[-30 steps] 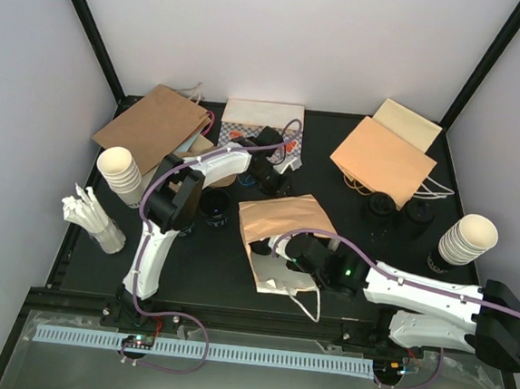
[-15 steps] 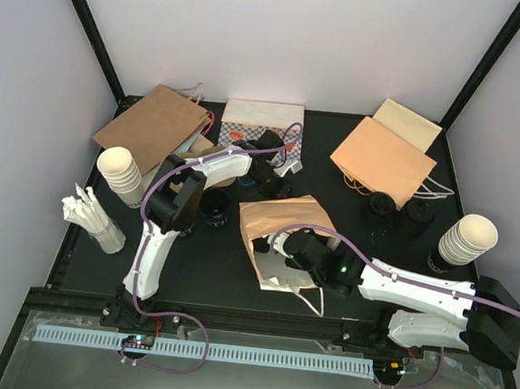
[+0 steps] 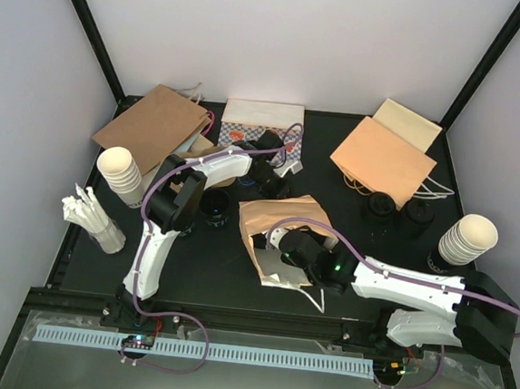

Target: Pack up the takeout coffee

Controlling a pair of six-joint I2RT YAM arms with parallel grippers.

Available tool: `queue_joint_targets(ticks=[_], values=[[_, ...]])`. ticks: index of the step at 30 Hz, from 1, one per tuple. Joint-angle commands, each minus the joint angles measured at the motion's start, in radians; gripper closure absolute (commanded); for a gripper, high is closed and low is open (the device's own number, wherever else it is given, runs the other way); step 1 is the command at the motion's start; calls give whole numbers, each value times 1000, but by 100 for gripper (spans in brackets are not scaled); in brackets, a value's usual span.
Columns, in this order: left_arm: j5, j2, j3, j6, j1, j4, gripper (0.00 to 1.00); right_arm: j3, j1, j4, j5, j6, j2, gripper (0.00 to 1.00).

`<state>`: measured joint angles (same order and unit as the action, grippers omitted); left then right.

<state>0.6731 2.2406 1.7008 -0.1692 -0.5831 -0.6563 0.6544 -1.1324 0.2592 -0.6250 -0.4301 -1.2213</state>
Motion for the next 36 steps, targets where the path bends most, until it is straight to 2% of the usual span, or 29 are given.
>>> queue_joint_targets(ticks=[1,11,17,22,36], values=[[84,10,-12,22,-45,-51,89,-2,11,-38,71,56,-52,49],[83,6,-23,26,-46,-52,90,14,12,42,84,34,-123,49],[82,5,-14,27,-46,-53,90,30,12,183,47,-75,-108,46],[85,2,-12,28,-47,-57,90,-13,11,207,51,-146,-94,44],[89,-14,-30,35,-55,-59,90,-27,33,265,-18,-129,-179,42]])
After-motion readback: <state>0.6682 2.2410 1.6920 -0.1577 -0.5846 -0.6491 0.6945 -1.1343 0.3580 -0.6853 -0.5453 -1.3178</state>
